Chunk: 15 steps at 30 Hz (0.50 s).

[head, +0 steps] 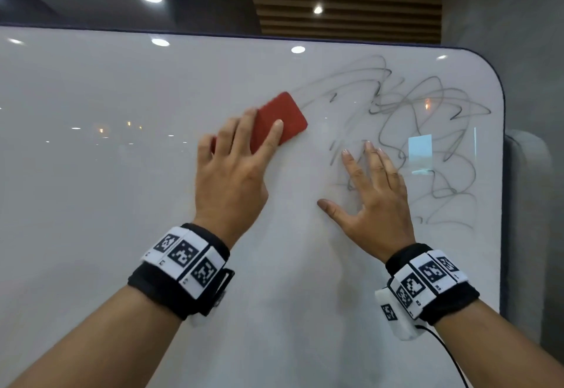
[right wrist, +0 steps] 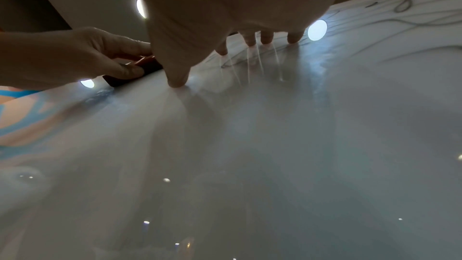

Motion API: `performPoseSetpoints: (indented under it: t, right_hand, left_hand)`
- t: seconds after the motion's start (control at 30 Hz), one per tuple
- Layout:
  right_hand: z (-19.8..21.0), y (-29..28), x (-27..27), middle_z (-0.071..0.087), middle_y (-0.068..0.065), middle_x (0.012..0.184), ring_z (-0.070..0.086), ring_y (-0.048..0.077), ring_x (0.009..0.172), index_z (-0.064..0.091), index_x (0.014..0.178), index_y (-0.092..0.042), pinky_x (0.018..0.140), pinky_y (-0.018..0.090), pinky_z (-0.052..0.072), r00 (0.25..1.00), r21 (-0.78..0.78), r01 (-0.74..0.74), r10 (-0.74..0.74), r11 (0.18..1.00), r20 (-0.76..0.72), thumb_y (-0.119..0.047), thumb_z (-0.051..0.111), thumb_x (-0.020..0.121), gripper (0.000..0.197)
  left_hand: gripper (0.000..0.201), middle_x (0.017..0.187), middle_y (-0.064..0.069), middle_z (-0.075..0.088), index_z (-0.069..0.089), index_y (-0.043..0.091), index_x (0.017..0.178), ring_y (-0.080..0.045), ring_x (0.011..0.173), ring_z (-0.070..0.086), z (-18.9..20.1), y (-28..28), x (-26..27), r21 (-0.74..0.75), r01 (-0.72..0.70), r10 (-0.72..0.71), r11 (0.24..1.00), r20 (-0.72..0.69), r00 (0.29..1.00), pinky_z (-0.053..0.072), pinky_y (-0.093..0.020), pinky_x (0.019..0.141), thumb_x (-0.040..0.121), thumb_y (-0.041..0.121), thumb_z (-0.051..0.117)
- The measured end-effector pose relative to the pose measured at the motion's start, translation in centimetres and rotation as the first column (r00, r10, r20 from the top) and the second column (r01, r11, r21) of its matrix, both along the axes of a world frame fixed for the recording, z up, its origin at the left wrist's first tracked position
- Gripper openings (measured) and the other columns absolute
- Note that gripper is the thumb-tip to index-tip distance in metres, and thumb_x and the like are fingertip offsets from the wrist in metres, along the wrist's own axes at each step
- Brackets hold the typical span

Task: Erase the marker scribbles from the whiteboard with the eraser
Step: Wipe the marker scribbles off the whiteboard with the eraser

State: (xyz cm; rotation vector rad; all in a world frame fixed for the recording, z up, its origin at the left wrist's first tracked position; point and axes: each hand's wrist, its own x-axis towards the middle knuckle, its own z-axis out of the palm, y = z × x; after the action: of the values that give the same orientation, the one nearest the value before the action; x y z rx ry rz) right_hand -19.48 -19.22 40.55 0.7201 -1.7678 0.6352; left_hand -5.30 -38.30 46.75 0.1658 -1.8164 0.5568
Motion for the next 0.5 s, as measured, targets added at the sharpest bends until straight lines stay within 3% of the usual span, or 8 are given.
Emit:
performPoseSetpoints:
  t: [0.07, 0.2, 0.27, 0.33, 0.4, 0.5]
  right_hand:
    - [0.0, 0.0, 0.0, 0.019, 0.005, 0.165, 0.016, 0.026, 0.151, 0.031, 0.154, -0.032, 0.118, 0.053, 0.027, 1.000, -0.001, 0.003, -0.003, 1.000, -0.006, -0.076, 0.046, 0.082, 0.086]
    - [-0.2, -0.1, -0.1, 0.018, 0.005, 0.165, 0.016, 0.026, 0.152, 0.030, 0.154, -0.032, 0.119, 0.052, 0.025, 1.000, -0.009, -0.007, 0.007, 1.000, -0.012, -0.077, 0.046, 0.083, 0.086]
    - [-0.2, -0.1, -0.1, 0.019, 0.006, 0.165, 0.016, 0.026, 0.151, 0.031, 0.154, -0.031, 0.119, 0.053, 0.026, 1.000, -0.014, -0.006, 0.006, 1.000, -0.020, -0.076, 0.046, 0.083, 0.085]
    - [-0.3, -0.1, -0.1, 0.020, 0.007, 0.165, 0.016, 0.026, 0.151, 0.031, 0.154, -0.031, 0.118, 0.053, 0.026, 1.000, -0.014, -0.007, 0.007, 1.000, -0.020, -0.074, 0.046, 0.083, 0.085]
    - [-0.4, -0.2, -0.1, 0.018, 0.006, 0.165, 0.015, 0.026, 0.151, 0.030, 0.155, -0.031, 0.119, 0.054, 0.026, 1.000, -0.008, -0.006, 0.006, 1.000, -0.009, -0.074, 0.046, 0.083, 0.085]
    - [-0.5, -0.1, 0.0, 0.018, 0.006, 0.165, 0.014, 0.025, 0.151, 0.030, 0.155, -0.030, 0.119, 0.053, 0.025, 1.000, -0.015, 0.006, -0.006, 1.000, -0.015, -0.074, 0.046, 0.084, 0.085]
  left_hand:
    - [0.069, 0.153, -0.016, 0.038, 0.044, 0.024, 0.148, -0.037, 0.132, 0.039, -0.1, 0.6, -0.3, -0.008, 0.027, -0.027, 1.000, 0.006, 1.000, 0.034, -0.051, 0.100, 0.080, 0.009, 0.045]
    - [0.064, 0.155, -0.016, 0.036, 0.044, 0.024, 0.148, -0.035, 0.134, 0.041, -1.7, 0.9, -1.0, -0.303, 0.113, -0.048, 0.946, 0.213, 0.976, 0.035, -0.053, 0.105, 0.086, 0.012, 0.035]
    - [0.066, 0.154, -0.015, 0.038, 0.044, 0.026, 0.148, -0.035, 0.133, 0.041, -0.6, 0.5, -0.8, -0.231, 0.060, -0.033, 0.971, 0.118, 0.992, 0.034, -0.051, 0.103, 0.084, 0.011, 0.042]
    - [0.070, 0.153, -0.014, 0.038, 0.043, 0.026, 0.148, -0.036, 0.132, 0.039, 0.9, 0.4, -0.6, -0.038, 0.005, -0.005, 0.999, -0.010, 1.000, 0.031, -0.049, 0.100, 0.081, 0.010, 0.050]
    - [0.071, 0.153, -0.015, 0.036, 0.042, 0.026, 0.148, -0.037, 0.132, 0.037, 1.6, 0.8, -0.6, 0.055, 0.005, -0.002, 0.998, -0.052, 0.999, 0.030, -0.050, 0.099, 0.080, 0.010, 0.051]
    - [0.066, 0.154, -0.017, 0.036, 0.042, 0.024, 0.148, -0.038, 0.133, 0.040, 0.1, 1.4, -1.2, -0.189, 0.066, -0.047, 0.980, 0.100, 0.994, 0.034, -0.052, 0.101, 0.083, 0.011, 0.044]
